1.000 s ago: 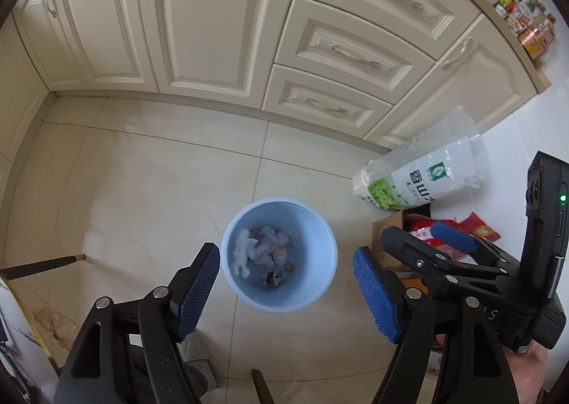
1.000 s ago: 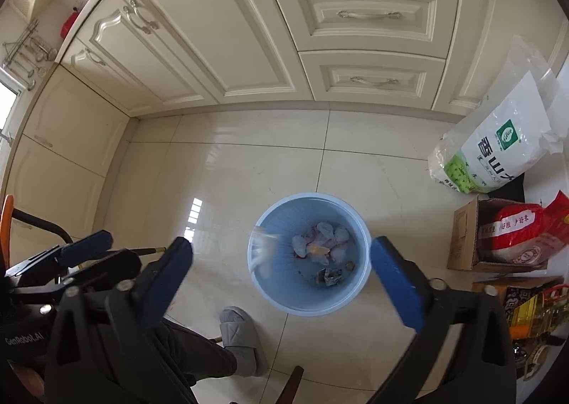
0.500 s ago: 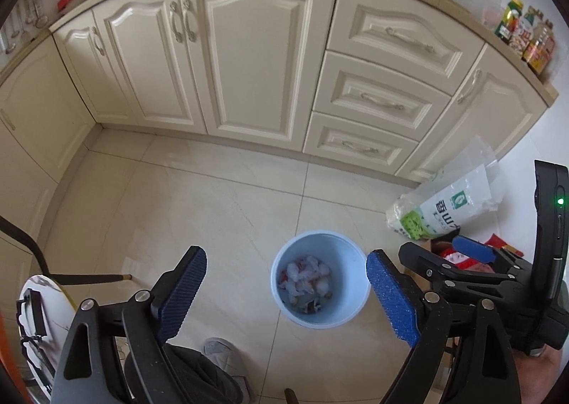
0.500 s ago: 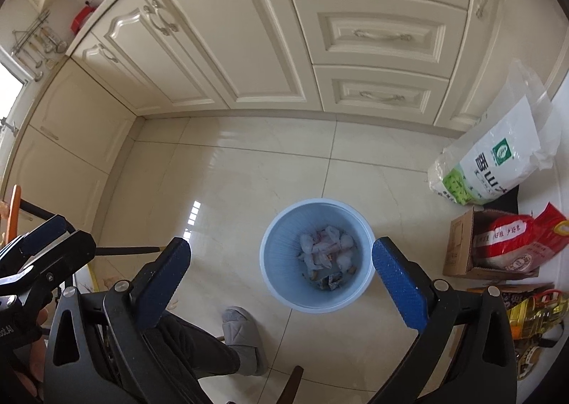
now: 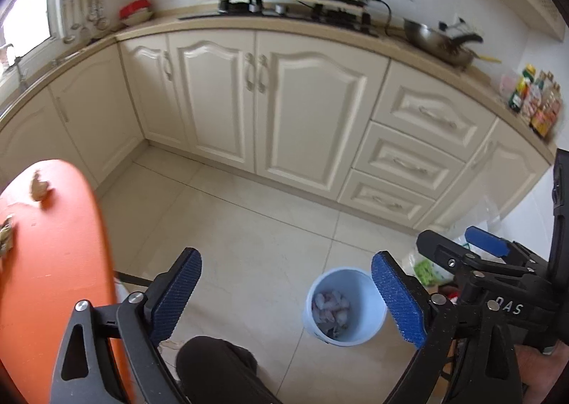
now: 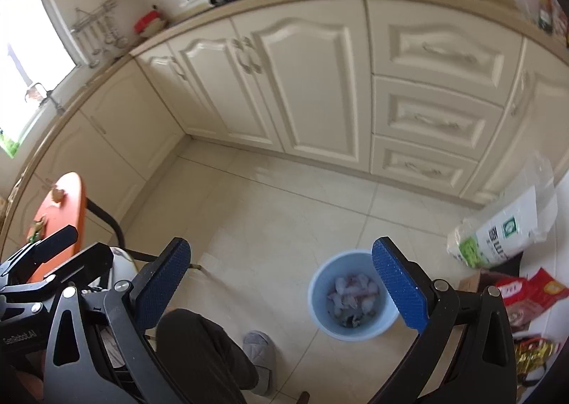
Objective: Collect trash
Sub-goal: 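Move both empty tools back to the orange table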
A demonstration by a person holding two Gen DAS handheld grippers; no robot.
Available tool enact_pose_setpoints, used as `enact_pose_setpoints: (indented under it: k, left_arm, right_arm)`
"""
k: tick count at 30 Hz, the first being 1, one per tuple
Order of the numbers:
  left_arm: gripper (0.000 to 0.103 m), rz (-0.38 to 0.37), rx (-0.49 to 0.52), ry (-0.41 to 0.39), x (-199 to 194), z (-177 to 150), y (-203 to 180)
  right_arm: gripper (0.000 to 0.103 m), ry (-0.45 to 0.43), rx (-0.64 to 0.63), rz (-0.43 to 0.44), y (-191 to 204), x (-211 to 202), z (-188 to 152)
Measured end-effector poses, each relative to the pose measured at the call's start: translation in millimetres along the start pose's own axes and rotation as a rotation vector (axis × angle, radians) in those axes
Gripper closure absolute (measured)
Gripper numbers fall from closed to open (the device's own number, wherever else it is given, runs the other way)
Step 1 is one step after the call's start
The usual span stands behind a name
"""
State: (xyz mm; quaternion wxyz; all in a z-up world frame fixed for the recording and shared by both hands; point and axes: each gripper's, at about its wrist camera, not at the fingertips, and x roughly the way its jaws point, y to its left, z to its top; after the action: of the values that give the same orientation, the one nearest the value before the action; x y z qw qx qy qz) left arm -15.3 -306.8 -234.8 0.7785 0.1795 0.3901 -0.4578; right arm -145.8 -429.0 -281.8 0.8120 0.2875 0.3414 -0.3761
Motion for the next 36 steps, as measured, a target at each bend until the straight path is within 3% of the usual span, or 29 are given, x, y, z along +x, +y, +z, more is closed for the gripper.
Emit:
enact_pose_setpoints:
  k: [19, 31, 36]
  left_arm:
    - [0.002, 0.209, -0.270, -0.255, -214, -73, 103]
    - [0.002, 0.336, -0.414, -0.359, -293, -135, 135]
    - [0.002, 0.432, -0.451, -0.377, -308, -162, 142]
  right_arm:
    - [0.000, -0.144, -0.307, 0.272, 201, -70, 15]
    - [0.000, -0.163, -0.475, 0.430, 302, -91, -5]
    - [0.000, -0.158, -0.537, 0.474, 335, -90, -14]
